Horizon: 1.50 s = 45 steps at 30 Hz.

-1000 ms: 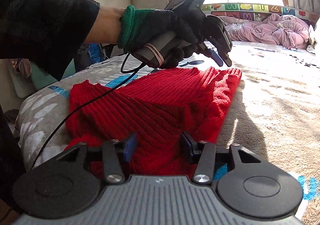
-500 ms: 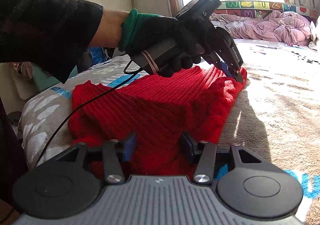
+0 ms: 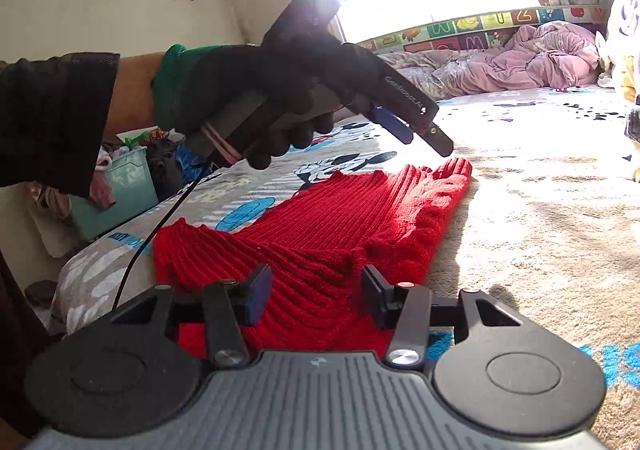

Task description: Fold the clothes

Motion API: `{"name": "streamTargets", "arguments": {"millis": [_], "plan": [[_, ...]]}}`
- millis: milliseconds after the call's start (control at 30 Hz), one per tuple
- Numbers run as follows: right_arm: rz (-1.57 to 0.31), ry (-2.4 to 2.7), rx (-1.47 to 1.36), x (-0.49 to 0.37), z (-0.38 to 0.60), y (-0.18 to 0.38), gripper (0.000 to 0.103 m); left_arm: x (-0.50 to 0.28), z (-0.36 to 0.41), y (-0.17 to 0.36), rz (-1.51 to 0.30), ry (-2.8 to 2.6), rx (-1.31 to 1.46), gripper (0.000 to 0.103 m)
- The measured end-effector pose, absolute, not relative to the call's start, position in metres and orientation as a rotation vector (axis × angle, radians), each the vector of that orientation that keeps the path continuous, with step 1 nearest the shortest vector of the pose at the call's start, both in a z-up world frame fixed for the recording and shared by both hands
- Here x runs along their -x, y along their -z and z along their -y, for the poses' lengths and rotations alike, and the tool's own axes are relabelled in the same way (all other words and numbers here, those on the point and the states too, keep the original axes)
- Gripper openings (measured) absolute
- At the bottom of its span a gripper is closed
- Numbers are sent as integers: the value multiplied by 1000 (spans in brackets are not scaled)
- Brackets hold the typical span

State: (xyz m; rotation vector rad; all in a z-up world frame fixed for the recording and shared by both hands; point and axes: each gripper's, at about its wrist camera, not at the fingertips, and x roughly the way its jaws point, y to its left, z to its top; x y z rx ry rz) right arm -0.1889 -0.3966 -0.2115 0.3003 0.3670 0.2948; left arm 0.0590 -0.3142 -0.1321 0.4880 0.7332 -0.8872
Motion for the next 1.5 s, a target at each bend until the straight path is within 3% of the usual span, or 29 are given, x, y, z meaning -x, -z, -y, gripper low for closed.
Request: {"name": "streamTargets", "arguments": {"millis": [200,267,433,533,933,1300,1500], "plan": [[-273,-43,-518,213,451,211,50,-33,241,97,-702,762,-477,61],[-272,-33,-486,219,446,211,50,-24,215,87,-690,719,-484,61],[-352,-173,-247,228,393,212,37,-2,158,79,-698,652,-421,62],[-506,-252,-95,218,353,234,35,9,134,89,-735,623,-396,62],[-414,-179,-114,238,348,210,35,22,66,146,-948,553,-89,62],[-453,-206,-109,217,337,218,35,7,35,183,-1111,500,248,62],[-454,-206,-131,211,338,219,36,7,28,203,-1108,474,409,61]]}}
